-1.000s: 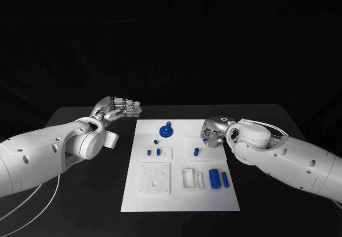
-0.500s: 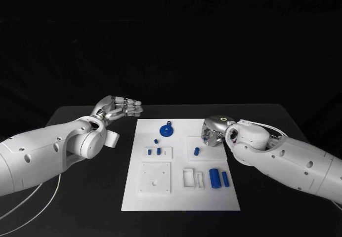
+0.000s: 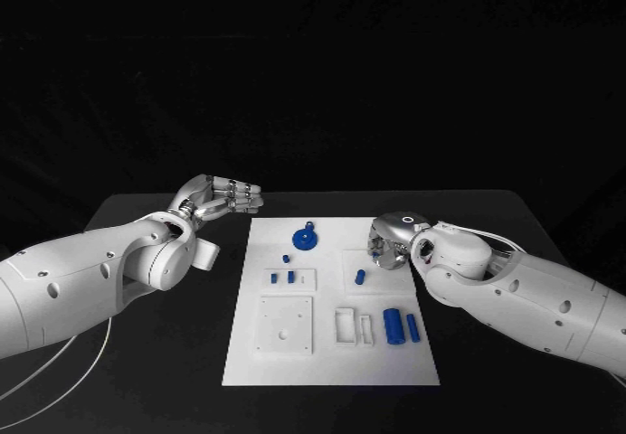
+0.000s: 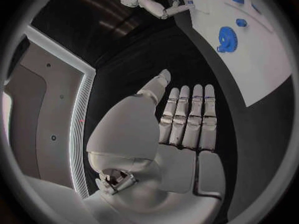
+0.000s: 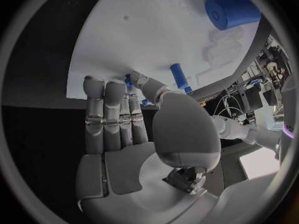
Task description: Assemble the parts on the task board
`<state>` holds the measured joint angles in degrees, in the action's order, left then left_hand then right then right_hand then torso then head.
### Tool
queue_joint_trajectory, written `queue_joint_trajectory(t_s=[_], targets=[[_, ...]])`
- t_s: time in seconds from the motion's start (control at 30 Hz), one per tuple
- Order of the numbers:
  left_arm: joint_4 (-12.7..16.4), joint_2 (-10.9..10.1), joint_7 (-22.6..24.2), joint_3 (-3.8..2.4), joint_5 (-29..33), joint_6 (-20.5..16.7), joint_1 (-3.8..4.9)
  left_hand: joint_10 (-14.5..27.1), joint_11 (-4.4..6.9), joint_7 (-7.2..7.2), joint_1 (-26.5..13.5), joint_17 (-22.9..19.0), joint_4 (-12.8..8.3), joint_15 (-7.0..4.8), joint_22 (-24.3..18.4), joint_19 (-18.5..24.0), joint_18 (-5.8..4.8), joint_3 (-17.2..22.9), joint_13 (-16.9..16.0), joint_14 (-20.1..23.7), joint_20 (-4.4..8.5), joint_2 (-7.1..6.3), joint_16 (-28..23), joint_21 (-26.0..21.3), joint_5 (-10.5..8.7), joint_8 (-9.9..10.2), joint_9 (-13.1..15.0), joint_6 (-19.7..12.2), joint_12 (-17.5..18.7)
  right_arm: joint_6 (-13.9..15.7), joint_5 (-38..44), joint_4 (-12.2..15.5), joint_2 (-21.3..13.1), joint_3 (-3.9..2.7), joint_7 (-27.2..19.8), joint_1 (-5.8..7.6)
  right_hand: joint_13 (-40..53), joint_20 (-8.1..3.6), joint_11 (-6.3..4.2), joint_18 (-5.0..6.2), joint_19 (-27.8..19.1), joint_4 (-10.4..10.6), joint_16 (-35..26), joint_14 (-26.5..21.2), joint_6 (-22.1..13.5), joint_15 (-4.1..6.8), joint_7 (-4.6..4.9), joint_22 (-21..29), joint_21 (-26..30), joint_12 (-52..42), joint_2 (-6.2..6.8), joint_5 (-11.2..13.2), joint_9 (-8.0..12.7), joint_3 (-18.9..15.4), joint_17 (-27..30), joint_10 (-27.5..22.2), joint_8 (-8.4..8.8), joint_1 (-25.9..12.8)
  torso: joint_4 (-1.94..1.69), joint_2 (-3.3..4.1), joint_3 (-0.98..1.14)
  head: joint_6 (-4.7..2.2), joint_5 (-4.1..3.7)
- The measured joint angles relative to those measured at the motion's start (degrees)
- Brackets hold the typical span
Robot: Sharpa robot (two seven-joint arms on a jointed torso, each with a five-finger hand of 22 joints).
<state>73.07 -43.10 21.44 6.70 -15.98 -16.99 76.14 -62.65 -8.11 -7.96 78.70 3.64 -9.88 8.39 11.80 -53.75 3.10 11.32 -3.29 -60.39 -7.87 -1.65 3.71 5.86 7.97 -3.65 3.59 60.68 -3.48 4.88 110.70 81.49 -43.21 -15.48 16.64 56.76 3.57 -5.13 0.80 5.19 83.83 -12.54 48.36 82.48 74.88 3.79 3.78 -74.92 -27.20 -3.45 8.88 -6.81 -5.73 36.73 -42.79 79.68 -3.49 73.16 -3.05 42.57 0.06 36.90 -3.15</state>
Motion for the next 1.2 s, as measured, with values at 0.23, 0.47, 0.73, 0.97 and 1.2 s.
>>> queue_joint_trajectory(t_s=[0.23,0.47,0.73,0.97,1.2], targets=[[-0.6,0.0,0.1,0.00,-0.2,0.0,0.00,0.0,0.00,0.00,0.0,0.0,0.0,0.00,0.0,0.0,0.00,0.0,0.0,0.0,0.00,0.00,0.0,0.0,0.00,0.0,0.0,0.0,0.0,1.1,0.2,0.8,-0.5,-0.02,0.4,-0.36,0.0,-0.05,0.20,-0.06,0.0,0.0,0.0,0.0,0.2,-0.01,0.01,0.0,-0.4,0.2,0.01,0.4,0.0,0.6,-0.1,0.2,0.00,0.0,0.05,-0.04,0.02,-0.13,0.01],[-1.9,0.3,0.1,0.00,0.0,0.0,0.00,0.0,0.00,0.00,0.2,0.0,0.0,0.00,-0.3,0.0,0.00,0.0,0.0,0.0,0.00,0.17,0.0,0.3,0.00,0.0,0.0,0.0,0.0,1.4,-1.2,2.4,-1.4,-2.18,0.5,-0.24,0.0,-0.21,-0.01,-0.36,0.2,0.0,-0.2,0.0,0.2,-0.01,0.00,0.0,-1.1,-0.1,0.01,0.8,0.0,0.7,-0.2,0.4,0.00,0.0,0.18,-0.13,0.00,-0.33,0.12],[-2.5,0.4,0.1,0.00,0.8,0.0,0.00,0.0,0.00,0.20,0.2,0.0,0.0,0.00,-0.4,-0.6,0.91,0.0,0.0,0.0,0.20,0.23,0.0,1.0,0.00,0.0,0.0,0.2,0.0,2.4,-4.7,5.2,-2.2,-3.44,0.4,0.29,0.0,-0.20,-0.09,-0.39,0.2,0.2,-0.2,0.0,0.2,0.38,0.00,0.0,-1.3,-0.1,0.01,1.3,0.0,0.8,-0.3,0.5,0.00,0.0,0.26,-0.31,-0.03,-0.23,0.80],[-2.5,0.8,0.1,0.01,1.7,0.0,-0.02,0.0,0.00,0.20,0.2,0.0,-0.2,0.00,-0.5,-0.6,0.91,-0.2,0.0,0.0,0.20,0.22,0.0,1.0,0.00,0.0,0.0,0.2,0.0,4.2,-7.4,8.1,-1.4,-3.61,-0.5,0.26,0.0,-0.19,-0.10,-0.41,0.2,0.4,-0.2,0.0,0.2,0.38,0.01,0.0,-2.3,-0.1,0.02,1.3,-0.1,0.7,-0.4,0.5,0.01,0.0,0.40,-0.50,-0.08,-0.34,1.97],[-2.9,1.9,0.1,0.03,2.2,0.0,-0.06,0.0,0.00,0.20,0.2,0.0,-0.1,0.00,-0.6,-0.6,0.91,-0.4,0.0,0.0,0.20,0.22,0.0,1.3,0.00,0.0,0.0,0.2,0.0,6.2,-9.1,10.9,0.5,-3.49,-1.7,-0.69,0.3,-0.19,-0.12,-0.45,0.2,0.6,-0.2,0.0,0.2,0.37,0.02,0.0,-2.7,-0.1,0.02,1.3,-0.1,0.4,-0.4,0.5,0.03,0.0,0.64,-0.90,-0.29,-0.44,3.86]])
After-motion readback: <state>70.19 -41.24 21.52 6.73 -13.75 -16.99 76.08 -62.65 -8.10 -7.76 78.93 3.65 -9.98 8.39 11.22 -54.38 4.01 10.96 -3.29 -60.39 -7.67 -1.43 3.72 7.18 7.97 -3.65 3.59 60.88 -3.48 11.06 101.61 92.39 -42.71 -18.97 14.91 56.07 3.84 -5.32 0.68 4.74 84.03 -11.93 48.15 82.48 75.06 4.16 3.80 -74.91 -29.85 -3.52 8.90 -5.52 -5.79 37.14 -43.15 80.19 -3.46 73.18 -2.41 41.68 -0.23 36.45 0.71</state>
